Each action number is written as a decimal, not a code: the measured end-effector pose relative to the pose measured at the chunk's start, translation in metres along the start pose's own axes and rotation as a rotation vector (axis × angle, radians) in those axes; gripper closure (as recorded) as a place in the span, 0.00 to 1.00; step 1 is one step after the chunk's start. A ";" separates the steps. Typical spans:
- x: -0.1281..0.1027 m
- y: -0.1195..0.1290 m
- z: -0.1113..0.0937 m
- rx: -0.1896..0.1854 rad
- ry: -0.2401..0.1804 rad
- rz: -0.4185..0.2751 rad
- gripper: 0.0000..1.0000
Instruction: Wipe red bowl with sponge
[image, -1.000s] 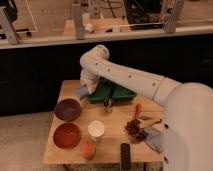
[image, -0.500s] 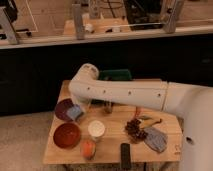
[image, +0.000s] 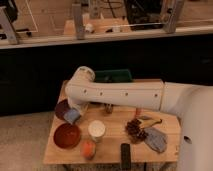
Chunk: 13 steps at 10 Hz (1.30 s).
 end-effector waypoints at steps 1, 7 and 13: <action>-0.002 -0.001 0.002 0.000 -0.005 -0.021 1.00; -0.045 0.002 0.046 -0.001 -0.120 -0.332 1.00; -0.072 0.005 0.058 0.003 -0.144 -0.410 1.00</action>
